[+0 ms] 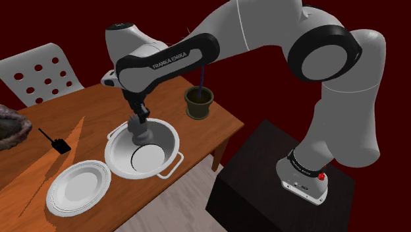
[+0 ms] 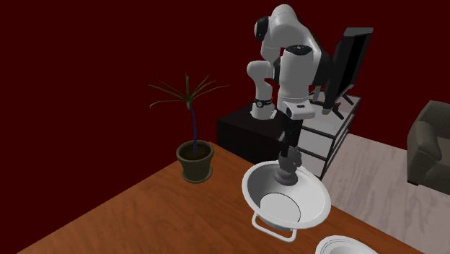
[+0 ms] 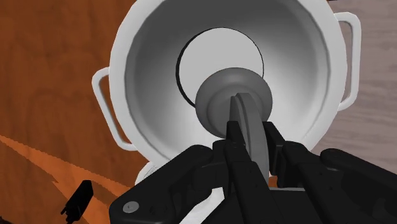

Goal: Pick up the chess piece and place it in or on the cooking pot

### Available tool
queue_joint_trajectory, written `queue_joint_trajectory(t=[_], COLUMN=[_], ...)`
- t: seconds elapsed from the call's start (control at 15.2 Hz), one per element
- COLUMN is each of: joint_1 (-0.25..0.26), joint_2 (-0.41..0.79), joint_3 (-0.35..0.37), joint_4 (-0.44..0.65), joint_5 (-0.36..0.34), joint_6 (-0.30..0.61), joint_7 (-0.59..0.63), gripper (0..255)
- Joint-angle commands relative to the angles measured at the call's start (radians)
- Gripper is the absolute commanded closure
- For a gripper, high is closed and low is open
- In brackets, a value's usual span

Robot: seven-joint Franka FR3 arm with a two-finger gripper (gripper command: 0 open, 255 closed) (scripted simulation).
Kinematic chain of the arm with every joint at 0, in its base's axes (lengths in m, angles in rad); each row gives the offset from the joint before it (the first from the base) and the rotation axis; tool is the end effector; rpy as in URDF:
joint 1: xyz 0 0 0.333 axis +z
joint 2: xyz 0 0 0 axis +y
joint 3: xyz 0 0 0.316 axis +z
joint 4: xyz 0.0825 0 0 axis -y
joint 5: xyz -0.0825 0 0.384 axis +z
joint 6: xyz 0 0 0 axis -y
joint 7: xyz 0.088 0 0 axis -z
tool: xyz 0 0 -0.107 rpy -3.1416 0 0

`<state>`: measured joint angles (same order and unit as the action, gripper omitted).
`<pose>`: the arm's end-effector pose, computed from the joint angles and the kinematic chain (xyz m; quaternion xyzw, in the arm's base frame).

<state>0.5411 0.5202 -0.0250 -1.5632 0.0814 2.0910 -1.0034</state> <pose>0.5993 0.3474 0.3436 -0.7373 -0.6750 -0.0109 0.0274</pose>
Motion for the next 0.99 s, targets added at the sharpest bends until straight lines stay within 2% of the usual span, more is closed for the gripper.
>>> queue_joint_trajectory(t=[0.0,0.53,0.92], joint_1=[0.001,0.0,0.0], joint_2=[0.006,0.059,0.059], joint_3=[0.001,0.003,0.003], joint_4=[-0.018,-0.05,-0.05], joint_5=[0.001,0.006,0.006], joint_6=[0.026,0.11,0.11], joint_7=[-0.001,-0.008,-0.008], gripper=[255,255,255])
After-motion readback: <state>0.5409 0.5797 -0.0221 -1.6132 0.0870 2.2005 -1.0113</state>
